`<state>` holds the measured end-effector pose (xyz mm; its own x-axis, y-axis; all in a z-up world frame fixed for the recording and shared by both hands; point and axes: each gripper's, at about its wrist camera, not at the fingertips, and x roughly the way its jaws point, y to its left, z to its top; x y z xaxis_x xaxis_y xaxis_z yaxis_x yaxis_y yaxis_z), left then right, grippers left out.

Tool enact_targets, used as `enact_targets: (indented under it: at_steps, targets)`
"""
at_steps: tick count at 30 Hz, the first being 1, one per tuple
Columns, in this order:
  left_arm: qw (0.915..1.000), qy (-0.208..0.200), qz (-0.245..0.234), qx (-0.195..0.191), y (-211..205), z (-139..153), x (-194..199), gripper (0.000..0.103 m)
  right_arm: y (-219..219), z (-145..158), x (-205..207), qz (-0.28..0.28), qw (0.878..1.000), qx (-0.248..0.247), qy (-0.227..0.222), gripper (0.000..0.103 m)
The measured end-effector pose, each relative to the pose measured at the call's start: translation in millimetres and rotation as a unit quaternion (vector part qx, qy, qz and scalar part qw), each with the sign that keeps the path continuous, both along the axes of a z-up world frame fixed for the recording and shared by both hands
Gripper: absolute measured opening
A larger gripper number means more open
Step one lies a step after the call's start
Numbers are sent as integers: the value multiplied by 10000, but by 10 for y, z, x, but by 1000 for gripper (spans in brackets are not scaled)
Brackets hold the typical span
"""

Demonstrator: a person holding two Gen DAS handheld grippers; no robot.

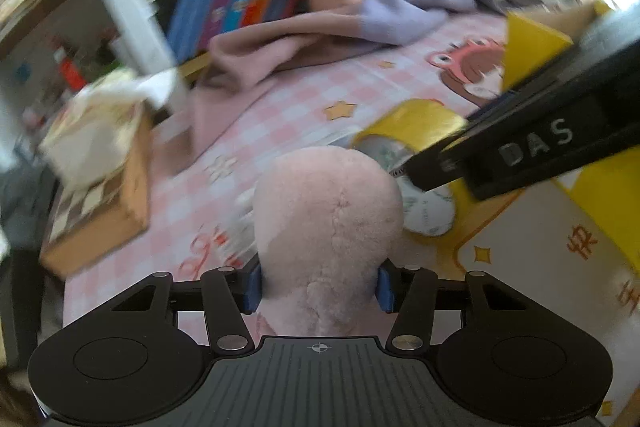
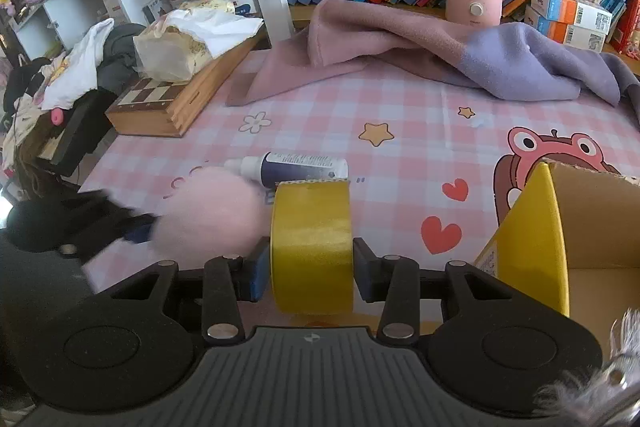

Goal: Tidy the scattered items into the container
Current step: 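Lift the tape roll and plush toy off the table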

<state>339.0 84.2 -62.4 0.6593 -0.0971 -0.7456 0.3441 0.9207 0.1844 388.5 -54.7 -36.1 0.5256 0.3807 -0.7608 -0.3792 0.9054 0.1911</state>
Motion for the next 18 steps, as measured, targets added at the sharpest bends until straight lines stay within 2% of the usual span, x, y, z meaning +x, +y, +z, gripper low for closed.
enact_targets:
  at_steps: [4, 7, 15, 18]
  targets:
    - [9961, 52, 552, -684, 234, 163, -162, 51, -27, 68, -55, 55, 10000, 39, -55, 39]
    - [9913, 57, 798, -1043, 326, 266, -320, 51, -25, 114, -135, 143, 9999, 23, -57, 39]
    - [9789, 53, 1227, -1635, 442, 414, -704, 51, -16, 65, -402, 305, 9992, -231, 117, 39]
    - [9758, 69, 1349, -1718, 464, 429, -820, 51, 52, 61, -458, 389, 9984, -411, -64, 39]
